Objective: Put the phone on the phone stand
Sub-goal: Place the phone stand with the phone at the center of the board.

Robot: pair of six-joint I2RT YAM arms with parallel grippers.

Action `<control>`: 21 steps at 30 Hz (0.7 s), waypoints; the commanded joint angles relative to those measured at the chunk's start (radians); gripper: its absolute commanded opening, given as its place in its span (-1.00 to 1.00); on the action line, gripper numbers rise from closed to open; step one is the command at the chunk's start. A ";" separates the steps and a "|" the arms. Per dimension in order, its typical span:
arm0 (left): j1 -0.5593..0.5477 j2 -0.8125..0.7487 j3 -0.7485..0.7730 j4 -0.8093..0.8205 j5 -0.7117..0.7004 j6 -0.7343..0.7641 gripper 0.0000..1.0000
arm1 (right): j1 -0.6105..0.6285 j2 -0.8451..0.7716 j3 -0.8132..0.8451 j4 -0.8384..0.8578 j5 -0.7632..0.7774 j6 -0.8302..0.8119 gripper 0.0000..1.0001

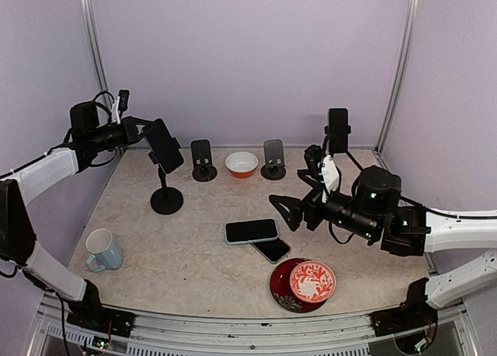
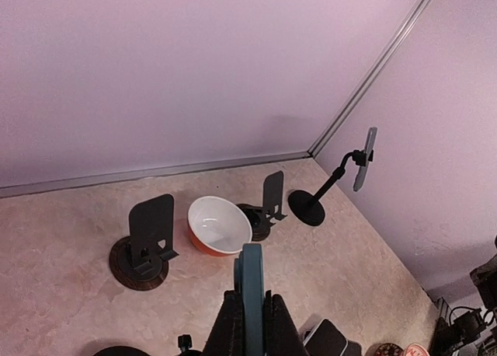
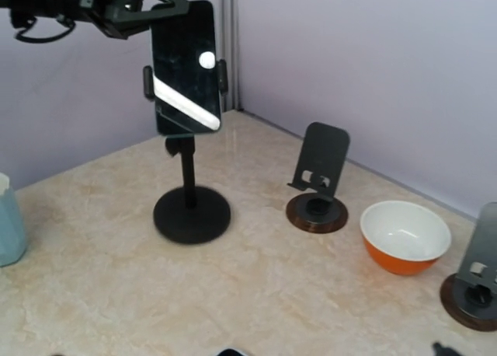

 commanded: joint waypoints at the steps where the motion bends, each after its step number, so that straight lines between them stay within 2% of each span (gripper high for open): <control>1: 0.059 0.084 0.165 0.221 0.149 0.007 -1.00 | -0.006 -0.066 -0.047 0.008 0.025 0.019 1.00; 9: 0.100 0.345 0.461 0.209 0.220 0.000 -1.00 | -0.006 -0.126 -0.094 -0.035 0.052 0.023 1.00; 17: 0.110 0.581 0.761 0.033 0.230 0.091 -1.00 | -0.007 -0.161 -0.127 -0.062 0.080 0.030 1.00; 21: 0.127 0.627 0.815 0.055 0.229 0.054 -1.00 | -0.007 -0.153 -0.128 -0.068 0.077 0.031 1.00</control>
